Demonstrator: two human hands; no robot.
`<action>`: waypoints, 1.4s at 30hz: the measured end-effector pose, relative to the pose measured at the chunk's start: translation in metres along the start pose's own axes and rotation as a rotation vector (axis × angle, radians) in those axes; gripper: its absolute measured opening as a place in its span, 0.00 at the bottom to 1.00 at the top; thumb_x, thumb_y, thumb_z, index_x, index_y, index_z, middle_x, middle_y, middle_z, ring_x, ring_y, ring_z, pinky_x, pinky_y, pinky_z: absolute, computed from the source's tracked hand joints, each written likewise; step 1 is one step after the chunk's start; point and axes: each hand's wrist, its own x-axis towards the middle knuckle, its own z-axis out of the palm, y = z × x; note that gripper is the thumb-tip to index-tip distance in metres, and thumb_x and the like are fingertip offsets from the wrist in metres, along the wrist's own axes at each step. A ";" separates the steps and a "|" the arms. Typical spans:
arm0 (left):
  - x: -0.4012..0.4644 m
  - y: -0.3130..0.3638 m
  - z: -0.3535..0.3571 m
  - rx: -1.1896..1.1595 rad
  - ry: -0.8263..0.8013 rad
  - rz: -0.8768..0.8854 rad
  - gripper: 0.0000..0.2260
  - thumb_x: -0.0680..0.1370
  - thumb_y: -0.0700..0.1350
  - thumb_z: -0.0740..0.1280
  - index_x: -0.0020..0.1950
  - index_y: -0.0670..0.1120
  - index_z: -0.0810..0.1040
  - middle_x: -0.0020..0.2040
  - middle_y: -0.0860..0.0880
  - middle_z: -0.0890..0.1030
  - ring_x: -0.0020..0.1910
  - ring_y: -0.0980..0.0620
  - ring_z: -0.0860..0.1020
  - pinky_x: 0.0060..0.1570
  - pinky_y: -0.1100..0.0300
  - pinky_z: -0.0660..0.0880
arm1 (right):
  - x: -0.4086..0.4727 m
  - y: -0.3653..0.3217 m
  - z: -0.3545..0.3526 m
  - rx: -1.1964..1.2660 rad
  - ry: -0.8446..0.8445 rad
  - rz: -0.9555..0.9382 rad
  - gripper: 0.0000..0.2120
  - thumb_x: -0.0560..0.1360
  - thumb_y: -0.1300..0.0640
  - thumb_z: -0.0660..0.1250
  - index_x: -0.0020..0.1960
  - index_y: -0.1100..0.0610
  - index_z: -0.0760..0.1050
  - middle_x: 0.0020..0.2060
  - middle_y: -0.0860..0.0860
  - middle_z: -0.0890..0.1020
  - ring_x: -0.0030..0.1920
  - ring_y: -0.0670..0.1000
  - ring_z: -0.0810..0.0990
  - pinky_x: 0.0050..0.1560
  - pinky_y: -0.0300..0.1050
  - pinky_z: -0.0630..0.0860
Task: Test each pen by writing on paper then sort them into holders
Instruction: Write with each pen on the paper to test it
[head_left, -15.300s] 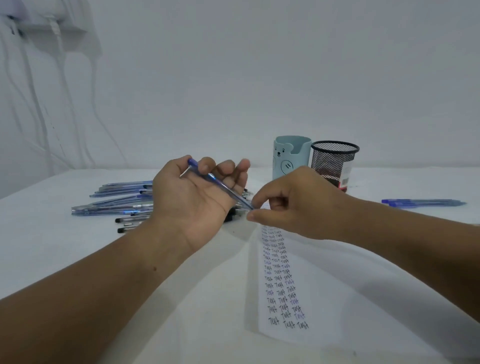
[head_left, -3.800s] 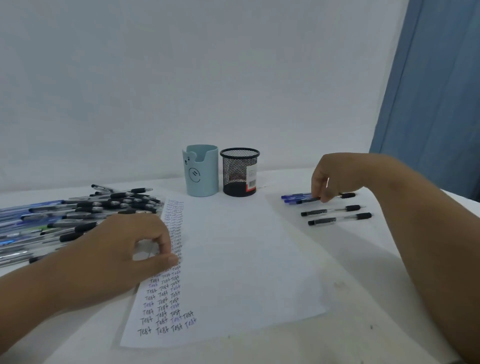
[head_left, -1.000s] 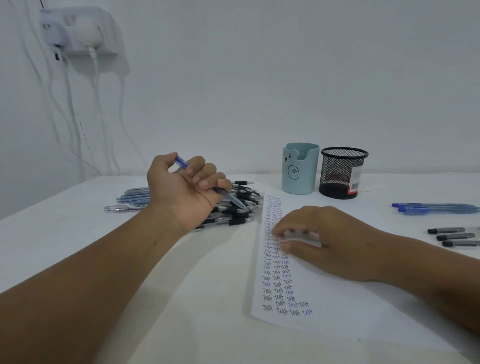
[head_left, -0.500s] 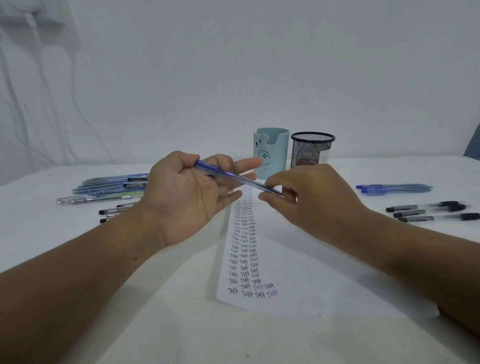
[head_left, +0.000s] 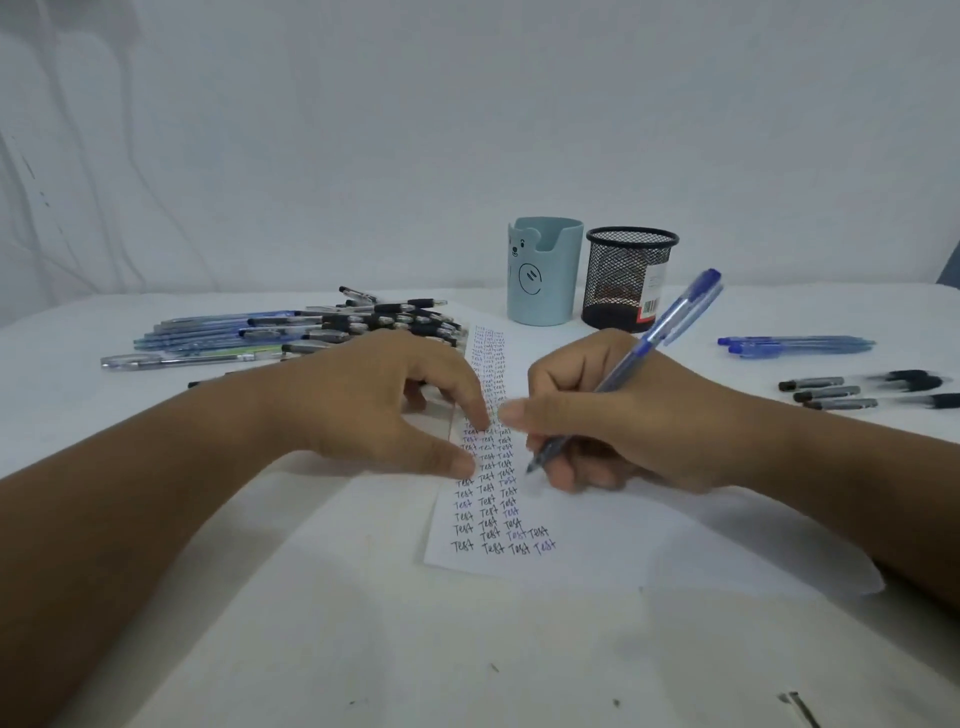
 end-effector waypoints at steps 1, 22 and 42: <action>0.001 0.000 0.000 0.010 0.006 -0.004 0.19 0.63 0.65 0.75 0.52 0.62 0.83 0.56 0.62 0.81 0.59 0.58 0.78 0.58 0.54 0.76 | -0.001 0.000 0.003 -0.012 -0.024 -0.009 0.18 0.70 0.53 0.74 0.31 0.64 0.72 0.25 0.60 0.78 0.19 0.49 0.67 0.24 0.38 0.60; 0.003 -0.002 0.007 -0.038 0.032 0.038 0.19 0.60 0.68 0.74 0.48 0.65 0.83 0.55 0.61 0.80 0.57 0.60 0.78 0.55 0.58 0.75 | -0.008 0.001 0.016 -0.256 0.084 -0.041 0.19 0.73 0.65 0.74 0.27 0.62 0.70 0.22 0.57 0.76 0.25 0.50 0.73 0.30 0.41 0.71; 0.003 0.000 0.006 -0.041 0.014 0.018 0.19 0.60 0.68 0.74 0.49 0.67 0.82 0.56 0.60 0.80 0.57 0.60 0.78 0.56 0.60 0.73 | -0.006 0.002 0.015 -0.285 0.060 -0.052 0.19 0.73 0.68 0.72 0.27 0.62 0.68 0.22 0.54 0.74 0.23 0.45 0.69 0.28 0.36 0.67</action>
